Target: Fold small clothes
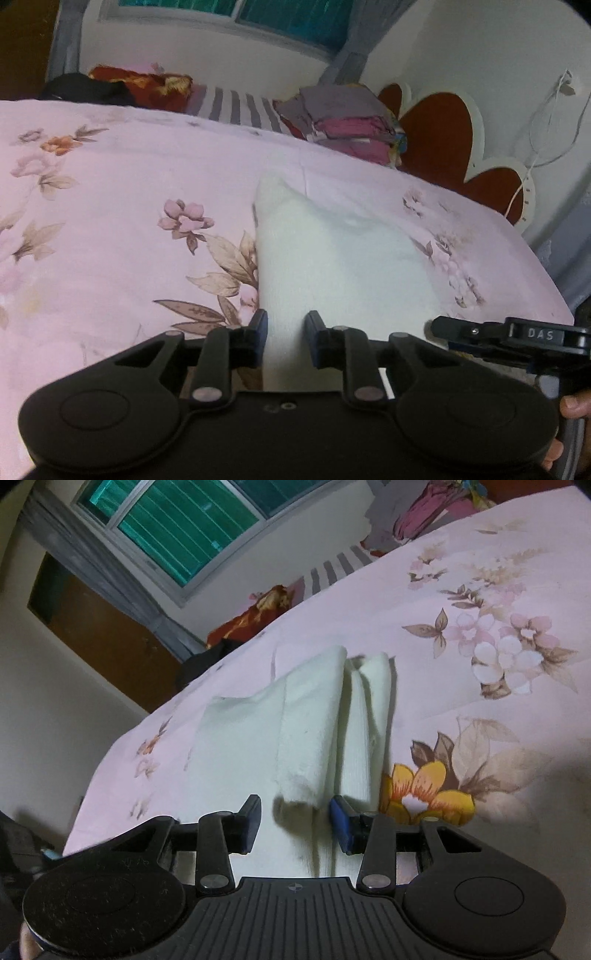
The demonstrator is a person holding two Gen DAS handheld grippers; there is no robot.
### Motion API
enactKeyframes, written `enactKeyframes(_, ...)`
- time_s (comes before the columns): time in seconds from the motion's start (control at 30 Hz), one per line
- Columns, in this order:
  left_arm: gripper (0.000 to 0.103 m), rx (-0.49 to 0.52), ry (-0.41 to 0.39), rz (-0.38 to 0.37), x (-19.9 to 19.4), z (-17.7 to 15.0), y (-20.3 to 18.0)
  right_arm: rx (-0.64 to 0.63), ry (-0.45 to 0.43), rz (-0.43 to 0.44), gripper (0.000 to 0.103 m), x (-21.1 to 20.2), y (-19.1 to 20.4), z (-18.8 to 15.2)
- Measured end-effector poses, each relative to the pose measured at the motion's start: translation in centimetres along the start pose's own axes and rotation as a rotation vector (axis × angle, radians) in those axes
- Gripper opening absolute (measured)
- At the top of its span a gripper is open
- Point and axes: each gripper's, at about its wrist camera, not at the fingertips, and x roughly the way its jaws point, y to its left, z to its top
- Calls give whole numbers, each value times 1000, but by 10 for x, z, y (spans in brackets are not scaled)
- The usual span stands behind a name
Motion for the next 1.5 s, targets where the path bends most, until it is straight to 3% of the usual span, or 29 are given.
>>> enactKeyframes(0.17,24,29,44,-5,16,7,2,-22,12,-27,40,15,8,1)
enactKeyframes(0.2,24,40,40,-6,14,9,1,-38,16,-40,33,17,11,1)
enactKeyframes(0.23,20,53,29,-6,12,9,-1,-52,22,-52,16,20,14,2)
enactKeyframes(0.27,14,67,3,-10,8,9,-3,-58,20,-49,13,21,15,2)
enactKeyframes(0.33,11,102,-40,-25,0,9,-10,-77,10,-47,11,20,17,2)
enactKeyframes(0.47,11,149,17,-80,8,7,-27,-95,-29,-24,10,2,23,3)
enactKeyframes(0.57,12,194,71,-77,19,2,-42,-95,-37,-57,10,-9,14,-2)
enactKeyframes(0.67,12,190,75,-77,21,1,-44,-31,-6,-73,10,-1,-3,-4)
enactKeyframes(0.87,11,150,95,-112,25,4,-39,-59,-43,-77,9,-15,4,2)
enactKeyframes(0.97,11,146,110,-113,32,4,-40,-33,-10,-112,9,-3,-5,1)
enactKeyframes(1.1,18,198,24,-102,17,23,-35,-43,-31,-79,11,-13,-3,4)
enactKeyframes(1.13,18,188,11,-102,17,30,-30,-54,-47,-80,30,-20,-1,7)
enactKeyframes(1.17,18,179,1,-100,20,37,-25,-71,-72,-102,59,-26,2,11)
enactKeyframes(1.2,18,175,-2,-94,23,42,-22,-89,-116,-110,64,-32,4,16)
enactKeyframes(1.3,18,174,-11,-89,37,56,-16,-64,-128,-101,57,-21,-4,41)
enactKeyframes(1.33,18,172,-9,-93,42,59,-15,-54,-119,-93,45,-12,-7,48)
enactKeyframes(1.37,18,171,-3,-101,47,61,-15,-40,-103,-98,40,-1,-11,55)
enactKeyframes(1.5,18,175,17,-110,63,60,-12,-1,-48,-110,39,36,-26,71)
